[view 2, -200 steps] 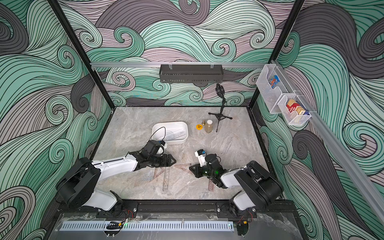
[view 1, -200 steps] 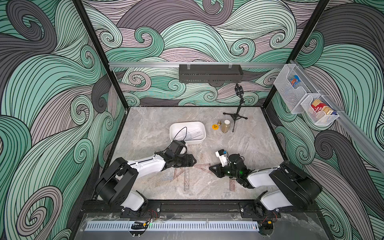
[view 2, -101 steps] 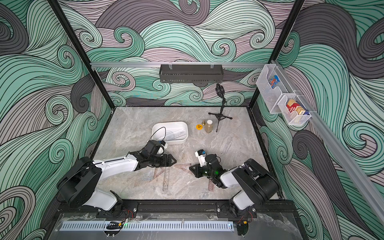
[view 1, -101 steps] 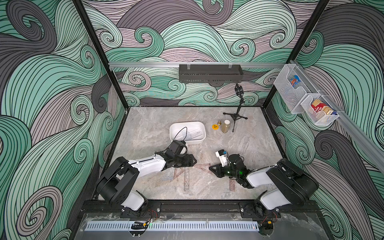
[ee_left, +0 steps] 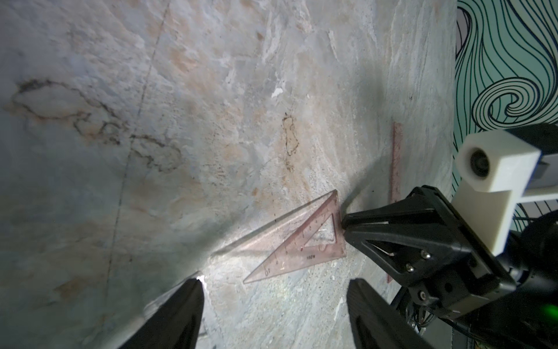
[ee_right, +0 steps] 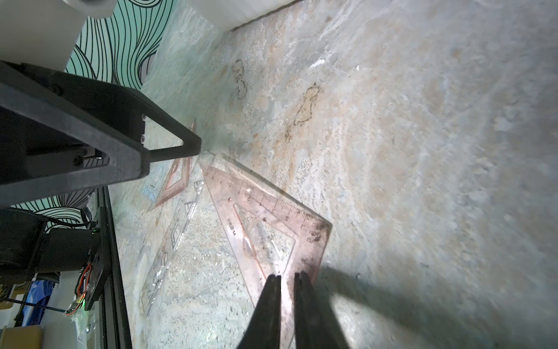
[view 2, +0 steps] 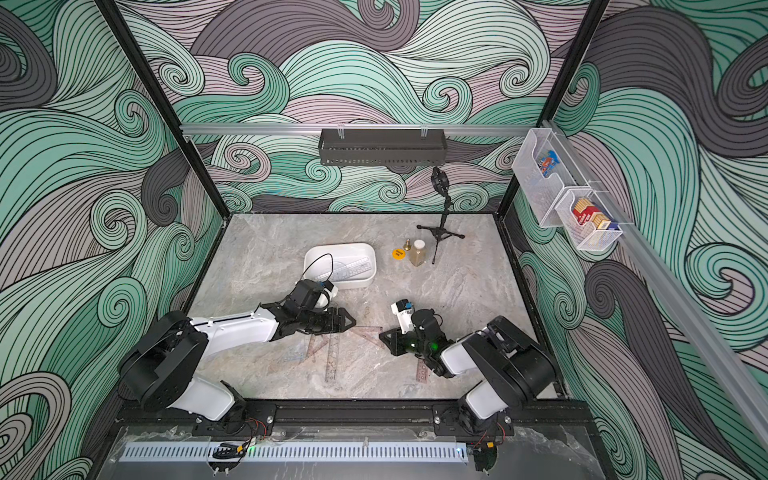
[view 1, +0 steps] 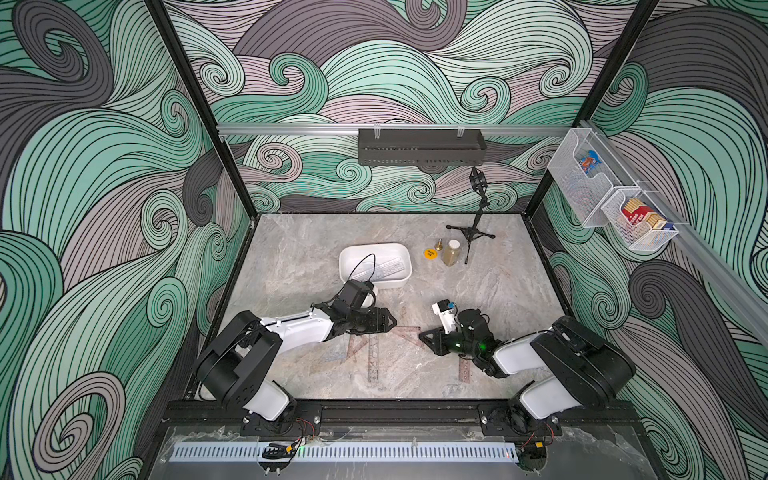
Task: Put the scattered rulers into the storage box
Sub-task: Pick up the ruler from the center of the board.
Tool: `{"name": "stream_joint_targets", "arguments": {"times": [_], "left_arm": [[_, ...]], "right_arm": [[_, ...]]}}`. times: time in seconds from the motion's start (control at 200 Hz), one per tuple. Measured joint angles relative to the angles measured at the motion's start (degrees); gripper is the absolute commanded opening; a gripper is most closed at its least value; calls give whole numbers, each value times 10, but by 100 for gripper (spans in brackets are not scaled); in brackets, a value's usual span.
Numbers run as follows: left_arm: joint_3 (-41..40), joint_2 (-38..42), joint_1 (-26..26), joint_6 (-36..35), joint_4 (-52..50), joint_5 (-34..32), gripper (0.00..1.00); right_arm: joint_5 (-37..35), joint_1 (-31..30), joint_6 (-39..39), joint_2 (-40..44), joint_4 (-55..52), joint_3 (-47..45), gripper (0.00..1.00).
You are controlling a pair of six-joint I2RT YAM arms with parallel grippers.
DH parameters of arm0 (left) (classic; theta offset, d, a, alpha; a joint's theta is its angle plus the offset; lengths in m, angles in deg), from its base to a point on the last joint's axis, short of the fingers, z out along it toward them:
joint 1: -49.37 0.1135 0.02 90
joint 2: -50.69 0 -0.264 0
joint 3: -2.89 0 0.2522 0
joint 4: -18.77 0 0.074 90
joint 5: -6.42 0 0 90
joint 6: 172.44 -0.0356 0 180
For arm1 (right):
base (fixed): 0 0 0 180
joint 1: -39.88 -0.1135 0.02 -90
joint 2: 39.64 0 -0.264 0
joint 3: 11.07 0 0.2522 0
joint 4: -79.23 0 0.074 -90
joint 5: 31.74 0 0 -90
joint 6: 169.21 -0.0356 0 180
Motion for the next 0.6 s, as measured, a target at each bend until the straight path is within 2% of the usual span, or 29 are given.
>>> {"name": "stream_joint_targets", "arguments": {"times": [0.51, 0.6], "left_arm": [[0, -47, 0, 10, 50, 28, 74], [9, -57, 0, 10, 52, 29, 69]], "right_arm": [[12, 4, 0, -26, 37, 0, 15], [14, 5, 0, -27, 40, -2, 15]]}}
